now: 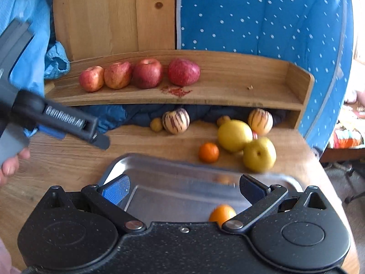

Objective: Organize fruits
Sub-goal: 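Move the right tool to the striped pepino melon while the left tool reaches a small brown fruit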

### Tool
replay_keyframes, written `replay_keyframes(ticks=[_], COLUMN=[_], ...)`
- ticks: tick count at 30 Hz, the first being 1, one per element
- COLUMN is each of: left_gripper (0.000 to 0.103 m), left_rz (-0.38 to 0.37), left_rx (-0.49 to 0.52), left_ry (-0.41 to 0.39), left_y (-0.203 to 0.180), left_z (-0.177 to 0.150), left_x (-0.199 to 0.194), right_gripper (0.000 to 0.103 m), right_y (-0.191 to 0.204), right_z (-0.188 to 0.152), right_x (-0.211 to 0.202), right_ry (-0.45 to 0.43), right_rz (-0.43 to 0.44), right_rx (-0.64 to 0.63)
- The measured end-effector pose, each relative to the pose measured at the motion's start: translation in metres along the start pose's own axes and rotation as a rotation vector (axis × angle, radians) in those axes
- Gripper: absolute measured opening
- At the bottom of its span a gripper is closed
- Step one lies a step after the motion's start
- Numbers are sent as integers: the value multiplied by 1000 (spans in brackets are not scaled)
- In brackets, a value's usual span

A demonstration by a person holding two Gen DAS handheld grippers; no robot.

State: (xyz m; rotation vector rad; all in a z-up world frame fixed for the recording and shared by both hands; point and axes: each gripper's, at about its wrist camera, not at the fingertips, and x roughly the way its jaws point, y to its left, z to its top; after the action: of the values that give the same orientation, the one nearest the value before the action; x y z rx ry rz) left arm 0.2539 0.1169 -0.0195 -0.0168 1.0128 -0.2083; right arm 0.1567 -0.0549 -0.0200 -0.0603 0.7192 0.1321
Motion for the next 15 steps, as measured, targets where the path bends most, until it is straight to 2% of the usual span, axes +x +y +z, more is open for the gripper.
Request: replay_keyframes(ticks=[5, 8, 11, 15], left_gripper=[102, 102, 102, 102], left_rz=[-71, -95, -119, -155], left_rx=[15, 28, 48, 104], left_ry=[-9, 12, 12, 6], left_y=[-1, -4, -6, -8], left_z=[28, 38, 42, 43], left_x=[31, 53, 67, 81], right_gripper=[102, 102, 102, 102], right_y=[10, 12, 5, -14], right_z=[12, 16, 25, 42], right_x=[25, 35, 39, 44], right_ry=[18, 33, 15, 22], right_rz=[-38, -76, -102, -83], right_rx=[-99, -152, -134, -69])
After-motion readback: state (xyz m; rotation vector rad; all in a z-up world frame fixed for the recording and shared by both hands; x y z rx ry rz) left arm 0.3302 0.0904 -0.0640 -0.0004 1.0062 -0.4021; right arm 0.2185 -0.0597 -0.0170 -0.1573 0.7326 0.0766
